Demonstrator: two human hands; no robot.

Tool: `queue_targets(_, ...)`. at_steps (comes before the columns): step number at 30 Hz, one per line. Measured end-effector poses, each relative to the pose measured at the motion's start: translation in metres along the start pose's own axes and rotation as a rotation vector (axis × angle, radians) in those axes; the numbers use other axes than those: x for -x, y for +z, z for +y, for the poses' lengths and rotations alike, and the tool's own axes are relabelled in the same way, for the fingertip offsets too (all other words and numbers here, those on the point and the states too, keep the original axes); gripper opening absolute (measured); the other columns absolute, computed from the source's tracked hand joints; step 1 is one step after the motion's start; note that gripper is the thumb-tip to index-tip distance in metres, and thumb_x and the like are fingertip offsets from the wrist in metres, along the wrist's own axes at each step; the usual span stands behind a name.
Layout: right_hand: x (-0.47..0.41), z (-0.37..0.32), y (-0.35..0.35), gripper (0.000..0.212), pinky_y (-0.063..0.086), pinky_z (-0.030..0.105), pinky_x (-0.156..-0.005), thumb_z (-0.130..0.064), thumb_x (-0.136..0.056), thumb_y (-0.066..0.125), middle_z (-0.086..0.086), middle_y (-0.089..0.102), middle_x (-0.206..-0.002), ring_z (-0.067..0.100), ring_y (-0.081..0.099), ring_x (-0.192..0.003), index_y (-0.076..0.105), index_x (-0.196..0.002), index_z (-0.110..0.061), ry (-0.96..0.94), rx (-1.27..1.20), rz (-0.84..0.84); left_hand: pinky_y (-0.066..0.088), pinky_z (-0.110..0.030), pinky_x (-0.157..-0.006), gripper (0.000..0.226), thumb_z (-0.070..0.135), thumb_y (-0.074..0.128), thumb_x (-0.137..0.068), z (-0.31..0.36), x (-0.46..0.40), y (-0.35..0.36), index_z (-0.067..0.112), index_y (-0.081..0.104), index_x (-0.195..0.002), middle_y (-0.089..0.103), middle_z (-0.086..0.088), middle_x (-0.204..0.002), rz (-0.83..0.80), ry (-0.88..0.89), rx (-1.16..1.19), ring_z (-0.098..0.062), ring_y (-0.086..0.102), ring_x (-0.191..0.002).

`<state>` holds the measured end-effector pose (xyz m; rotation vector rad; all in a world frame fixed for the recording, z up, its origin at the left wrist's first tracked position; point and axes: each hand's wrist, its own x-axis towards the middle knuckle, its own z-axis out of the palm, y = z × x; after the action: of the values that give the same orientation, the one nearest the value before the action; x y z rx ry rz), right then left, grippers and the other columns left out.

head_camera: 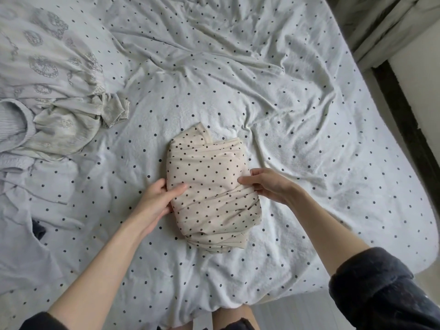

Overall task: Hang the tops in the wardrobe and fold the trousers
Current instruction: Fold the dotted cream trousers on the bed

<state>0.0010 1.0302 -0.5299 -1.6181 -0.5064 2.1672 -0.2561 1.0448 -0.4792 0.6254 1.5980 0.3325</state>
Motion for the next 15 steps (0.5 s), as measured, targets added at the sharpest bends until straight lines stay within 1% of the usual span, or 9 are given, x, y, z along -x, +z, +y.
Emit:
queue_targets(3, 0.012, 0.001, 0.002, 0.025, 0.047, 0.031, -0.084, -0.016, -0.069, 0.075, 0.004, 0.060, -0.077, 0.018, 0.054, -0.075, 0.055, -0.082, -0.008, -0.041, 0.015, 0.050, 0.050, -0.039, -0.088, 0.018, 0.007, 0.070, -0.080, 0.006, 0.005, 0.004, 0.013, 0.061, -0.095, 0.070, -0.002, -0.095, -0.007, 0.013, -0.008, -0.015, 0.065, -0.092)
queue_targets(5, 0.027, 0.004, 0.005, 0.018, 0.048, 0.031, -0.083, -0.010, -0.076, 0.073, 0.004, 0.063, -0.074, 0.017, 0.056, -0.072, 0.056, -0.079, -0.008, -0.090, -0.001, 0.101, 0.052, -0.034, -0.080, 0.017, 0.004, 0.070, -0.080, 0.011, 0.012, 0.004, 0.011, 0.062, -0.093, 0.069, -0.004, -0.093, -0.024, 0.041, -0.027, -0.014, 0.065, -0.086)
queue_targets(6, 0.032, 0.005, 0.007, 0.017, 0.049, 0.028, -0.078, -0.008, -0.078, 0.071, 0.002, 0.063, -0.070, 0.014, 0.056, -0.067, 0.055, -0.073, -0.010, -0.110, -0.009, 0.117, 0.052, -0.034, -0.079, 0.018, 0.004, 0.070, -0.080, 0.012, 0.013, 0.003, 0.010, 0.062, -0.094, 0.069, -0.005, -0.094, -0.030, 0.046, -0.030, -0.015, 0.065, -0.086)
queue_targets(8, 0.057, 0.012, 0.012, 0.022, 0.047, 0.022, -0.066, -0.006, -0.080, 0.070, 0.000, 0.061, -0.062, 0.010, 0.054, -0.059, 0.053, -0.067, -0.011, -0.169, -0.022, 0.177, 0.051, -0.039, -0.085, 0.018, 0.005, 0.070, -0.079, 0.016, 0.026, 0.003, 0.010, 0.062, -0.095, 0.069, -0.006, -0.095, -0.078, 0.065, -0.056, -0.017, 0.065, -0.089)
queue_targets(10, 0.084, 0.018, 0.018, 0.020, 0.045, 0.023, -0.066, -0.006, -0.080, 0.071, 0.000, 0.059, -0.060, 0.010, 0.053, -0.057, 0.055, -0.069, -0.009, -0.218, -0.036, 0.233, 0.047, -0.042, -0.091, 0.018, 0.006, 0.069, -0.080, 0.019, 0.039, 0.004, 0.011, 0.062, -0.096, 0.069, -0.006, -0.096, -0.138, 0.089, -0.089, -0.018, 0.064, -0.094)
queue_targets(11, 0.094, 0.022, 0.020, 0.017, 0.045, 0.024, -0.067, -0.006, -0.079, 0.071, 0.000, 0.059, -0.060, 0.010, 0.053, -0.057, 0.056, -0.071, -0.007, -0.232, -0.050, 0.249, 0.048, -0.042, -0.091, 0.018, 0.006, 0.069, -0.080, 0.021, 0.044, 0.003, 0.011, 0.062, -0.095, 0.069, -0.006, -0.097, -0.168, 0.101, -0.098, -0.019, 0.063, -0.095)
queue_targets(12, 0.112, 0.029, 0.024, 0.015, 0.046, 0.024, -0.068, -0.006, -0.079, 0.071, 0.000, 0.060, -0.060, 0.010, 0.054, -0.057, 0.057, -0.073, -0.005, -0.258, -0.066, 0.297, 0.050, -0.041, -0.087, 0.018, 0.006, 0.069, -0.080, 0.023, 0.056, 0.005, 0.011, 0.062, -0.095, 0.069, -0.006, -0.098, -0.211, 0.121, -0.121, -0.019, 0.063, -0.094)
queue_targets(14, 0.150, 0.044, 0.036, 0.014, 0.049, 0.020, -0.064, -0.004, -0.080, 0.069, 0.000, 0.062, -0.062, 0.011, 0.057, -0.059, 0.059, -0.072, -0.006, -0.321, -0.119, 0.395, 0.054, -0.036, -0.072, 0.018, 0.006, 0.068, -0.080, 0.028, 0.077, 0.011, 0.009, 0.062, -0.096, 0.068, -0.009, -0.099, -0.313, 0.168, -0.186, -0.021, 0.064, -0.092)
queue_targets(15, 0.155, 0.046, 0.037, 0.013, 0.050, 0.019, -0.062, -0.004, -0.081, 0.069, 0.001, 0.064, -0.065, 0.011, 0.059, -0.061, 0.060, -0.072, -0.006, -0.322, -0.130, 0.399, 0.056, -0.035, -0.065, 0.018, 0.005, 0.068, -0.080, 0.028, 0.076, 0.012, 0.008, 0.062, -0.097, 0.068, -0.010, -0.100, -0.323, 0.169, -0.192, -0.022, 0.064, -0.090)
